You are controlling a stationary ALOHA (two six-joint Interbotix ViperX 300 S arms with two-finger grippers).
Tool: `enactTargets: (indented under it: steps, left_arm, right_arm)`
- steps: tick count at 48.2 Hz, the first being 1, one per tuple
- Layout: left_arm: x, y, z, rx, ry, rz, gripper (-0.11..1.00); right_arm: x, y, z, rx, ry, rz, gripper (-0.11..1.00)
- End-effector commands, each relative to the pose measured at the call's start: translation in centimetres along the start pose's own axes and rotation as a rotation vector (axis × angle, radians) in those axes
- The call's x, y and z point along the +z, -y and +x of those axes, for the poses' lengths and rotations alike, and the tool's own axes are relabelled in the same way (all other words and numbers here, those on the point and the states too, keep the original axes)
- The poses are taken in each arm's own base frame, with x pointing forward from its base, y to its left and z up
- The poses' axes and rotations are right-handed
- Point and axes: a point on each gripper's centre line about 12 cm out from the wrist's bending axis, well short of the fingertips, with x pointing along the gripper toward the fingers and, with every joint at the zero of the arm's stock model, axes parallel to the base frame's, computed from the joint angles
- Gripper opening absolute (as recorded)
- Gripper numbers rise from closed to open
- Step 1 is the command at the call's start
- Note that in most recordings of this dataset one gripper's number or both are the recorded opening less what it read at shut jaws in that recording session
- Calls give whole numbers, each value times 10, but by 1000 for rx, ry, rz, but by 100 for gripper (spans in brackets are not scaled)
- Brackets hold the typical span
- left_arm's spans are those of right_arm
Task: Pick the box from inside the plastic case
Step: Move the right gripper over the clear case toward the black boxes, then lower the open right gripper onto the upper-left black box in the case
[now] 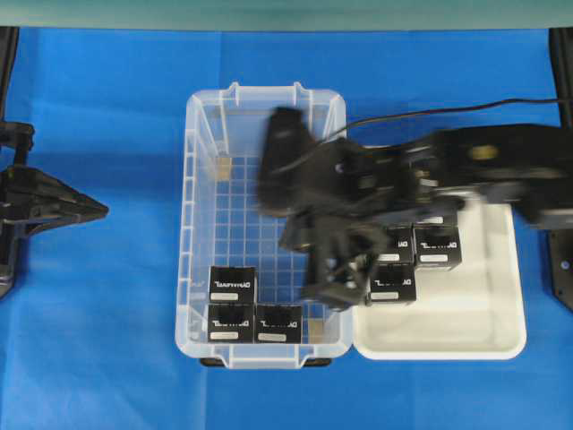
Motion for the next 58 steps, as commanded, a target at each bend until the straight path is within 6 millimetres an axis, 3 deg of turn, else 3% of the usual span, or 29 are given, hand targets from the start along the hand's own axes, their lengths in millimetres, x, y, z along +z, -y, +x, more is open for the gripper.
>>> enactTargets:
  steps: [1, 10, 21, 33, 40, 51, 58]
  left_arm:
    - [11, 1, -1, -3, 21, 2, -6]
    - [8, 0, -2, -1, -5, 0, -6]
    - [7, 0, -2, 2, -12, 1, -6]
    - [9, -1, -3, 6, -6, 0, -6]
    - [8, -3, -3, 15, -6, -1, -6]
    - [10, -4, -5, 21, 2, -3, -6]
    - [10, -4, -5, 21, 4, -3, -6]
  right_arm:
    - [10, -1, 9, -6, -66, -6, 0]
    - [21, 1, 30, -18, -170, -41, 1]
    - [14, 14, 66, -30, -246, -60, 5]
    - [12, 26, 98, -30, -270, -99, 17]
    - [13, 23, 111, -21, -234, -105, 39]
    - [7, 21, 128, -17, -205, -107, 95]
    - [1, 23, 135, -19, -196, -106, 100]
